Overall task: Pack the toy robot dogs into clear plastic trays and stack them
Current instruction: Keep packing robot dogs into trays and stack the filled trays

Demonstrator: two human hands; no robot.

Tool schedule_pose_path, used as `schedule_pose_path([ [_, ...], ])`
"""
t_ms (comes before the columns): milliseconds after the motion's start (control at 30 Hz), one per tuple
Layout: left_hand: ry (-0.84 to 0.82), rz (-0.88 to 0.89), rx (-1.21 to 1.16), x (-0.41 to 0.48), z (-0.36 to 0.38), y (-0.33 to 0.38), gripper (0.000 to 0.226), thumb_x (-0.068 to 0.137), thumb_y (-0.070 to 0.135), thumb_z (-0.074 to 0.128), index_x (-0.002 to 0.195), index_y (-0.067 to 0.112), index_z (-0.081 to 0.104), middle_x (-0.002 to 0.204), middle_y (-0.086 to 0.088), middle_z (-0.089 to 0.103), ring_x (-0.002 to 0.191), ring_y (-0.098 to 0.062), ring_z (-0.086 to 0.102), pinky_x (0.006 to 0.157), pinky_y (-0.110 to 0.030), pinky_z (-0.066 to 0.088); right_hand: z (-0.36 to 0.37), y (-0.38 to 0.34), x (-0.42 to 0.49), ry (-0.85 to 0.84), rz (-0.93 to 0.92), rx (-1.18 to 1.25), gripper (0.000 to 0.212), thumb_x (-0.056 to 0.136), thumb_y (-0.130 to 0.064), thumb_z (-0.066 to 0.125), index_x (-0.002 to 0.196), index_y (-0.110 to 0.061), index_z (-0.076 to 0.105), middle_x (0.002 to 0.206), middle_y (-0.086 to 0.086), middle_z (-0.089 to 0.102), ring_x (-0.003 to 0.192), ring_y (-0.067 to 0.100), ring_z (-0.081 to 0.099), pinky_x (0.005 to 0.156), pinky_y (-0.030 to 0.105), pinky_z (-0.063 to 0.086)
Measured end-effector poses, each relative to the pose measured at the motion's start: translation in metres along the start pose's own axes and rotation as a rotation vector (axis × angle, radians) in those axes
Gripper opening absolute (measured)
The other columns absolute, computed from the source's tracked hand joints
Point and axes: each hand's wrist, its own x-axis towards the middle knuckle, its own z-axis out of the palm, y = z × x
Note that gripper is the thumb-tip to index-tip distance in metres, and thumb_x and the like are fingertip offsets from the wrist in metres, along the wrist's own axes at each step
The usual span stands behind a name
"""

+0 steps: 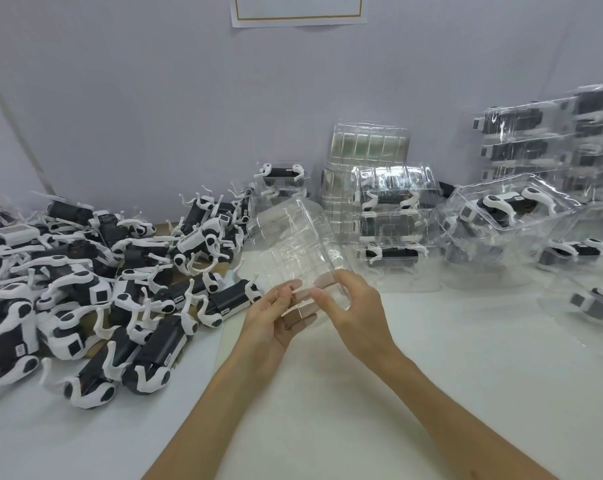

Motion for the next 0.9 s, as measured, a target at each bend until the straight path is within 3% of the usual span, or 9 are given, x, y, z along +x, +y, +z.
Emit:
schedule_pose_path([
  [133,-0.039,0.001,-0.028,0.001,0.002,0.000,0.029,0.092,0.024,0.053,0.114,0.008,0.064,0.112,-0.016,0.073,0.095,-0.026,0.074,0.074,-0.031,0.059,-0.004,-0.003,0.001,0.024,0.018,0.062,0.007,0.092,-0.018,0.069,0.087,-0.021,0.068,0.085,-0.013,0.068,0.088,0.004,0.062,0.083,0.011,0.039],
  [300,0.045,0.015,-0.031,0.003,-0.001,0.004,0.028,0.086,0.022,0.056,0.107,0.004,0.063,0.096,-0.013,0.077,0.084,-0.024,0.076,0.066,-0.029,0.060,-0.006,-0.006,0.002,0.059,0.017,0.103,0.004,0.093,-0.019,0.069,0.089,-0.019,0.070,0.087,-0.011,0.070,0.089,0.005,0.063,0.084,0.013,0.042],
  [433,0.121,0.039,-0.060,0.005,-0.007,0.008,0.019,0.099,0.016,0.049,0.103,0.005,0.064,0.086,-0.008,0.077,0.073,-0.019,0.075,0.061,-0.026,0.059,-0.019,-0.003,0.010,0.184,0.072,0.144,0.005,0.094,-0.022,0.067,0.092,-0.019,0.071,0.091,-0.008,0.073,0.091,0.002,0.064,0.083,0.012,0.042],
  [600,0.185,0.046,-0.118,0.008,-0.013,0.008,0.021,0.104,0.015,0.044,0.104,0.009,0.064,0.081,-0.005,0.075,0.070,-0.015,0.074,0.060,-0.025,0.058,-0.032,-0.004,0.015,0.276,0.062,0.159,0.031,0.090,-0.038,0.066,0.107,-0.012,0.071,0.102,-0.010,0.072,0.098,-0.001,0.062,0.082,0.007,0.042],
  [700,0.211,0.016,-0.028,0.008,-0.015,0.005,0.019,0.104,0.018,0.047,0.107,0.010,0.063,0.071,-0.004,0.071,0.065,-0.015,0.071,0.058,-0.026,0.057,-0.033,-0.010,0.015,0.326,-0.018,0.164,0.016,0.089,-0.037,0.062,0.092,-0.023,0.069,0.089,-0.017,0.071,0.087,-0.007,0.061,0.078,0.002,0.039],
  [900,0.212,-0.026,0.301,0.007,-0.015,0.002,0.022,0.096,0.024,0.063,0.114,0.011,0.059,0.062,-0.005,0.064,0.054,-0.016,0.061,0.055,-0.025,0.053,-0.037,-0.013,0.015,0.360,-0.094,0.120,0.004,0.091,-0.030,0.064,0.086,-0.030,0.064,0.083,-0.019,0.068,0.083,0.000,0.062,0.077,0.007,0.042],
])
